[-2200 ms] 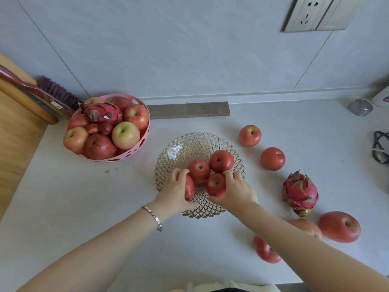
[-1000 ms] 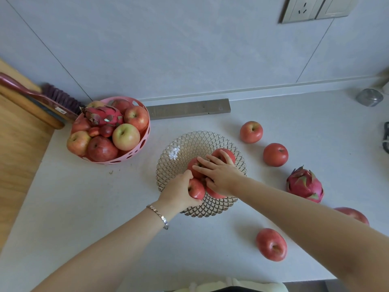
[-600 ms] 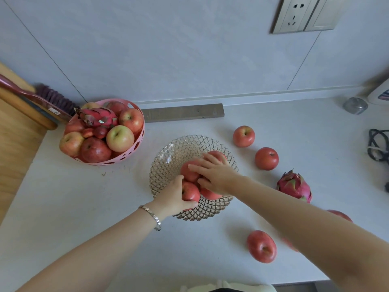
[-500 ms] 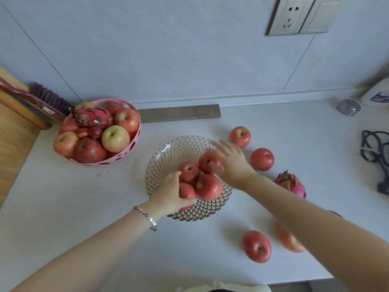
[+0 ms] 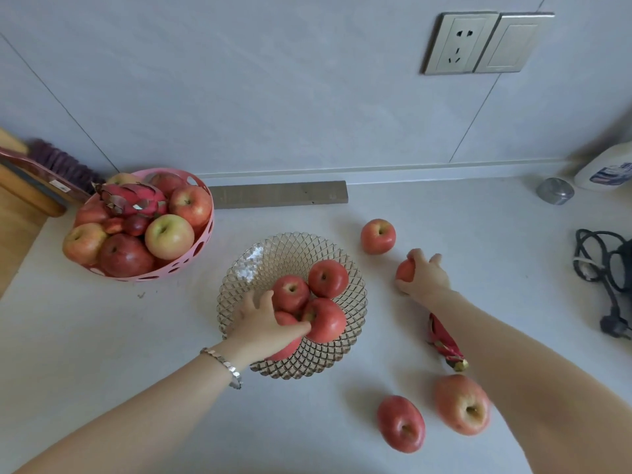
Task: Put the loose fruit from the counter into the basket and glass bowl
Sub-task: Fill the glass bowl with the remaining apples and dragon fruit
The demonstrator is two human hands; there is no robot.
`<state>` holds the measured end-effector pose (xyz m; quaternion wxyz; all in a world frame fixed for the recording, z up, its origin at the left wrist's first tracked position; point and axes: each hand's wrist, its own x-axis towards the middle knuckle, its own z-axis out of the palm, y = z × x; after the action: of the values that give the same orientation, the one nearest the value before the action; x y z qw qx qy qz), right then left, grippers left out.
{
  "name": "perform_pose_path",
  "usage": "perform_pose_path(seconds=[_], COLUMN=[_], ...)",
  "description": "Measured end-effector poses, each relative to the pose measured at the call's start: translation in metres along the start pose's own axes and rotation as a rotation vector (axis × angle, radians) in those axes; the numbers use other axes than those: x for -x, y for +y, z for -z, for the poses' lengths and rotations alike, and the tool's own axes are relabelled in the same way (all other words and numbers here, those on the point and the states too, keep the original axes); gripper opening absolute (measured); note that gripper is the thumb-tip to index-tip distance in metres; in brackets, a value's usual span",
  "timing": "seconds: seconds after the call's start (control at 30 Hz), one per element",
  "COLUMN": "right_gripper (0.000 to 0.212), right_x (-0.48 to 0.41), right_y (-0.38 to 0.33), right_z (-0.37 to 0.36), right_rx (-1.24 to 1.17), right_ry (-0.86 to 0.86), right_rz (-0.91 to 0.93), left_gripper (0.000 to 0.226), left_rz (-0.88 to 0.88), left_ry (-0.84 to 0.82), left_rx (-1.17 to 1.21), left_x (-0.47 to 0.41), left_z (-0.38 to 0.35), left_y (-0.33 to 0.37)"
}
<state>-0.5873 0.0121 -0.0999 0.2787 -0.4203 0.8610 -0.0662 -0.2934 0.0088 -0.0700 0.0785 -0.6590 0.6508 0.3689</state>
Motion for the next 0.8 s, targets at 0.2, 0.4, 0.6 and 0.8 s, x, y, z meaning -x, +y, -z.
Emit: perform_pose_path(seconds=[0.2,0.4,0.6,0.8], right_gripper=[0.079,0.069,0.061,0.047], right_x=[0.024,0.051,0.054,0.059], right_y=[-0.013,-0.064,-0.101,-0.14], right_z=[0.011,0.03,0.011,-0.006], right_rx=[-0.226,-1.496,-1.481,-1.07], right_ry=[0.181,-0.756,-1.065,-0.936], right_rz=[0.111,-0.119,0.005,-0.048], left_gripper=[0.067,0.045,0.066,0.086], left_rz=[0.118,0.12,-0.304,-0.519], left_ry=[0.236,0.209,0.284,0.152], left_rx=[0.244,0.348,0.344,0.268], left_x=[-0.019,-0.03,-0.007,-0.007], left_z=[0.028,0.03,0.047,0.056], left_y=[-0.024,-0.039,-0.003,0.029])
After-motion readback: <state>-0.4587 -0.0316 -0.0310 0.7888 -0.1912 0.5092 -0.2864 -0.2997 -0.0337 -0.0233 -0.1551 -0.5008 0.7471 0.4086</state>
